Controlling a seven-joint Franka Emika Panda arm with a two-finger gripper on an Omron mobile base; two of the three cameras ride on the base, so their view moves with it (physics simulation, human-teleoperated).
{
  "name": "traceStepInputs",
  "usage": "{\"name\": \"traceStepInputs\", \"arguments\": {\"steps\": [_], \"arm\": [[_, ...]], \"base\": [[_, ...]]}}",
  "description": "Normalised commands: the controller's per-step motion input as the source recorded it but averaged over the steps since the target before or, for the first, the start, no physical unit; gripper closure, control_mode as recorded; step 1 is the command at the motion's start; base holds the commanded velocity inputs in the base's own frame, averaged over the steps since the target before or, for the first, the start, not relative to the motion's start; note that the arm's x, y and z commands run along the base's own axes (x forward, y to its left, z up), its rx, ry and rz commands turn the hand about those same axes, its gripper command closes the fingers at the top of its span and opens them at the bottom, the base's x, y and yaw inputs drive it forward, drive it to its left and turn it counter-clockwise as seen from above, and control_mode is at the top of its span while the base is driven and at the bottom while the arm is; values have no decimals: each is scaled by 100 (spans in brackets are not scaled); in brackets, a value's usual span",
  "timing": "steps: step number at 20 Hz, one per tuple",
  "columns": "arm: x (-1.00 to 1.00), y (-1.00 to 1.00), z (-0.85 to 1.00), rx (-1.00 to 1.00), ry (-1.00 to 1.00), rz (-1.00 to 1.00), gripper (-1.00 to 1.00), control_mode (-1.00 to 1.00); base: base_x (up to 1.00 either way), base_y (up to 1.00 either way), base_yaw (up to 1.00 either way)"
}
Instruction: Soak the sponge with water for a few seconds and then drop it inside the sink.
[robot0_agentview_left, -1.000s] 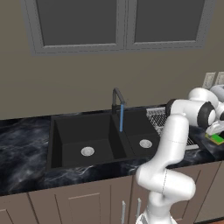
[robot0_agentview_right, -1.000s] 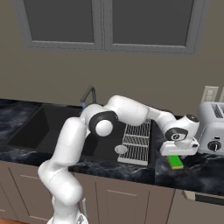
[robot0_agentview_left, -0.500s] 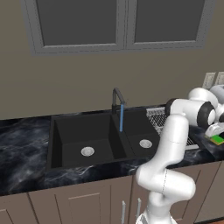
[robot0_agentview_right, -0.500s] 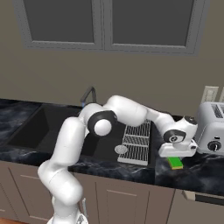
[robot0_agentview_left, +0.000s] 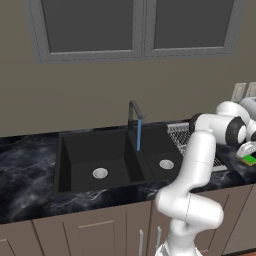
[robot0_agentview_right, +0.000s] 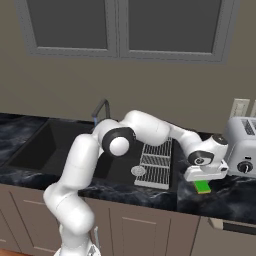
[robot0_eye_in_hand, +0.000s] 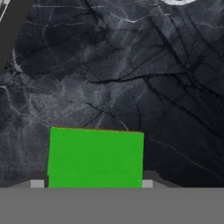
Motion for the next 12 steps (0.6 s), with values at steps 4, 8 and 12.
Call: {"name": "traceStepInputs", "arguments": {"steps": [4, 8, 12], "arm": [[-3, 0, -19, 0, 3, 0, -100, -100], [-3, 0, -42, 0, 21, 0, -100, -100], [0, 0, -52, 0, 25, 0, -100, -100]], "base": [[0, 0, 0], [0, 0, 0], [0, 0, 0]]}}
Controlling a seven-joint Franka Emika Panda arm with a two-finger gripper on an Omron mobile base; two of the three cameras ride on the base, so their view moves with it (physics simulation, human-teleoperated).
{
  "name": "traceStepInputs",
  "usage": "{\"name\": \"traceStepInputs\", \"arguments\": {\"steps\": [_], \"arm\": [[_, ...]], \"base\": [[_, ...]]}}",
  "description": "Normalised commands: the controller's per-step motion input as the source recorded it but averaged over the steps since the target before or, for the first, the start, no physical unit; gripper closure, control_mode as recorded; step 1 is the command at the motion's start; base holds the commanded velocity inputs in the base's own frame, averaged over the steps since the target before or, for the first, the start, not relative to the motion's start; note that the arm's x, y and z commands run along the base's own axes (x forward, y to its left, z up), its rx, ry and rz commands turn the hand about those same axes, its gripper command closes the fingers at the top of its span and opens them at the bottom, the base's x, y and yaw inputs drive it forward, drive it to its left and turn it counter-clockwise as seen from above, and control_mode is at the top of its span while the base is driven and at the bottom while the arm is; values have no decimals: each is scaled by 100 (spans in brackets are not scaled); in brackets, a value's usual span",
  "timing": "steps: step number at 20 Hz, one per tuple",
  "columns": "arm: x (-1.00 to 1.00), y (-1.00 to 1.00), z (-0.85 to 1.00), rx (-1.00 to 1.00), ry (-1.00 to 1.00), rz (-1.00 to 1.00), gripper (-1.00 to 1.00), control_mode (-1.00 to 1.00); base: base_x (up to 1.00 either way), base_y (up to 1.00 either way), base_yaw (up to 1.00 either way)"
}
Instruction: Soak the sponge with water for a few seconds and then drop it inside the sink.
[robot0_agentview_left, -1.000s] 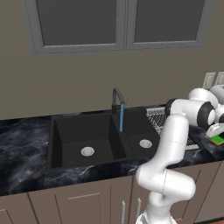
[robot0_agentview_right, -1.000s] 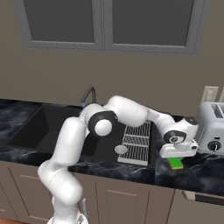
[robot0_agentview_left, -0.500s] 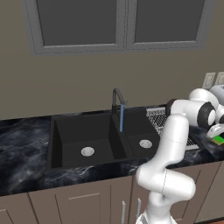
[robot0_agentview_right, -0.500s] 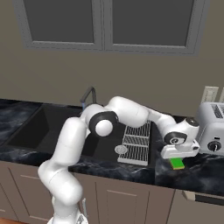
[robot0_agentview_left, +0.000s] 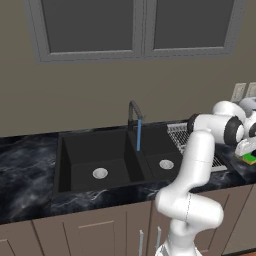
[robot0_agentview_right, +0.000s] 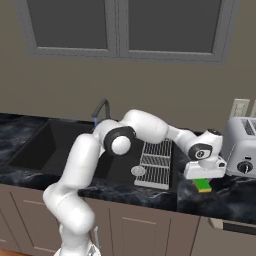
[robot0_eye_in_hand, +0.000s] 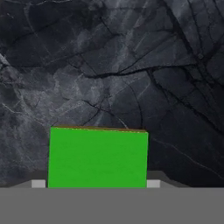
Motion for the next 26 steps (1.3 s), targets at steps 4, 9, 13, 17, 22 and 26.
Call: {"name": "traceStepInputs", "arguments": {"steps": [4, 9, 13, 17, 22, 26], "arm": [[0, 0, -55, 0, 25, 0, -100, -100], [0, 0, -51, 0, 27, 0, -100, -100], [0, 0, -28, 0, 23, 0, -100, -100], [0, 0, -24, 0, 20, 0, 100, -100], [0, 0, -17, 0, 15, 0, 100, -100], [3, 0, -3, 0, 8, 0, 100, -100]], "base": [[0, 0, 0], [0, 0, 0], [0, 0, 0], [0, 0, 0], [0, 0, 0], [0, 0, 0]]}}
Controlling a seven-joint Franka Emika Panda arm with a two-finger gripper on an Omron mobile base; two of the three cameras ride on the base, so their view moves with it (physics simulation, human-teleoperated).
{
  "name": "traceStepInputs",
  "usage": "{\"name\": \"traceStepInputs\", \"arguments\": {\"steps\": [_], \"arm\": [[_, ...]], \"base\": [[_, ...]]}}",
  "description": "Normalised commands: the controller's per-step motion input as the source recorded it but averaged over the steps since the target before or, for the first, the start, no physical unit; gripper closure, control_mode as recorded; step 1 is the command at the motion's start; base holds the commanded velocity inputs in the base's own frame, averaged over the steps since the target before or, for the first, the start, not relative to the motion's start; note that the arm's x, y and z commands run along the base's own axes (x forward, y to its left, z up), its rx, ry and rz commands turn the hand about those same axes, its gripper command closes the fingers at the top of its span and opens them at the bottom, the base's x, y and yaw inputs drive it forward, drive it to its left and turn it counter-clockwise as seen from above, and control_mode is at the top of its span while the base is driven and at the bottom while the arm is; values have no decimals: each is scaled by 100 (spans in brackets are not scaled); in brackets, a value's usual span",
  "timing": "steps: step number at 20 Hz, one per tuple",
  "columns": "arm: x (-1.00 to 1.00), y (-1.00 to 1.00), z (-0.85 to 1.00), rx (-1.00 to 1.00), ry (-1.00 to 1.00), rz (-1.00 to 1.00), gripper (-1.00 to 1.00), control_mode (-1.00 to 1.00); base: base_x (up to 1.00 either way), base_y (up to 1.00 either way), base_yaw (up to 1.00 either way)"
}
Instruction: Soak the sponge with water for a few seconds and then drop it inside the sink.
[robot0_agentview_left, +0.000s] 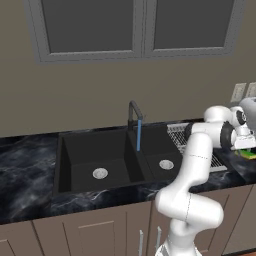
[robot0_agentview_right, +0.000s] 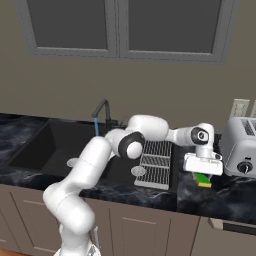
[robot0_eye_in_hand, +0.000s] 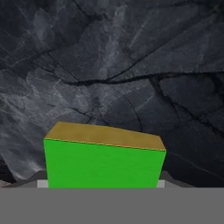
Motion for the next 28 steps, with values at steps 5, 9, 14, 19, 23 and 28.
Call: {"name": "traceStepInputs", "arguments": {"steps": [5, 9, 14, 19, 23, 28], "arm": [[0, 0, 5, 12, -14, 0, 100, -100], [0, 0, 28, 34, -36, 0, 100, -100], [0, 10, 24, 25, -31, 0, 100, -100], [0, 43, 70, 5, -8, -2, 100, -100], [0, 83, 79, 0, 0, -2, 100, -100], [0, 100, 39, 0, -7, -8, 100, -100]], "base": [[0, 0, 0], [0, 0, 0], [0, 0, 0], [0, 0, 0], [0, 0, 0], [0, 0, 0]]}}
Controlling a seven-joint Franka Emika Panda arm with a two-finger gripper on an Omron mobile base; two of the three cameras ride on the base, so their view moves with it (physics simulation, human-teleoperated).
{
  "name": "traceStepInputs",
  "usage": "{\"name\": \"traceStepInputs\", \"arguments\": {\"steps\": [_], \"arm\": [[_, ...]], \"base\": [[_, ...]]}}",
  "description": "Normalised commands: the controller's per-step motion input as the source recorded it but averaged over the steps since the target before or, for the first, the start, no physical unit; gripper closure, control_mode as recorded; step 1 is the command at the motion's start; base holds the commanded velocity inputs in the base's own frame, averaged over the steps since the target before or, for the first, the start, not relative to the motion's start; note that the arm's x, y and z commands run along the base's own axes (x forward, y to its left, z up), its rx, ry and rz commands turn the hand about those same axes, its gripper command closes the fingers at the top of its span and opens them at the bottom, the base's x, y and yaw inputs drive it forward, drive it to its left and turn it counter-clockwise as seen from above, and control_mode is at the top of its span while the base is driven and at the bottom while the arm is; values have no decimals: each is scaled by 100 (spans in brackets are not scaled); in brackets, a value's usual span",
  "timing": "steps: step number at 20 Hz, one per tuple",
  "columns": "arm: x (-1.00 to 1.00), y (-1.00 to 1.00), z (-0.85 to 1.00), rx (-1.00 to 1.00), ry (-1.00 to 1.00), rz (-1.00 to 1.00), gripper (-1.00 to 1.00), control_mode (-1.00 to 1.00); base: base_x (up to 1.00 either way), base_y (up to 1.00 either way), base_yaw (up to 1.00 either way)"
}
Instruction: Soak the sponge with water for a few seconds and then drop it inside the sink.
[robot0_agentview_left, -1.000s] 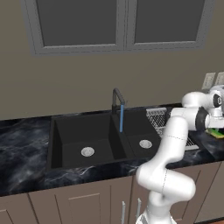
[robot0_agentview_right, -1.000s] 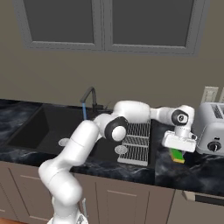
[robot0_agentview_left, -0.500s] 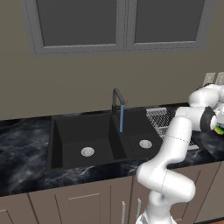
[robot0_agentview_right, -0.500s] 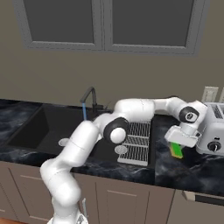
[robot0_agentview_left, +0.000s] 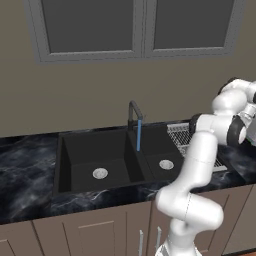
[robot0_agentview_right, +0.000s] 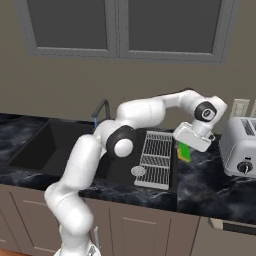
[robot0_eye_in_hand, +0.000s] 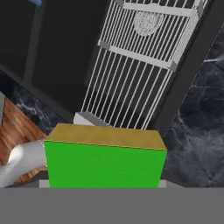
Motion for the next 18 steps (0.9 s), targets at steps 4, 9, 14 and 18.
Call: {"name": "traceStepInputs", "arguments": {"steps": [4, 9, 14, 18], "arm": [[-41, 89, 5, 0, -18, -9, 100, -100], [-62, 66, 7, 0, -23, -9, 100, -100], [-51, 61, 25, -4, -11, -13, 100, -100], [-26, 69, 50, -8, -9, -14, 100, -100]], "base": [[0, 0, 0], [0, 0, 0], [0, 0, 0], [0, 0, 0]]}}
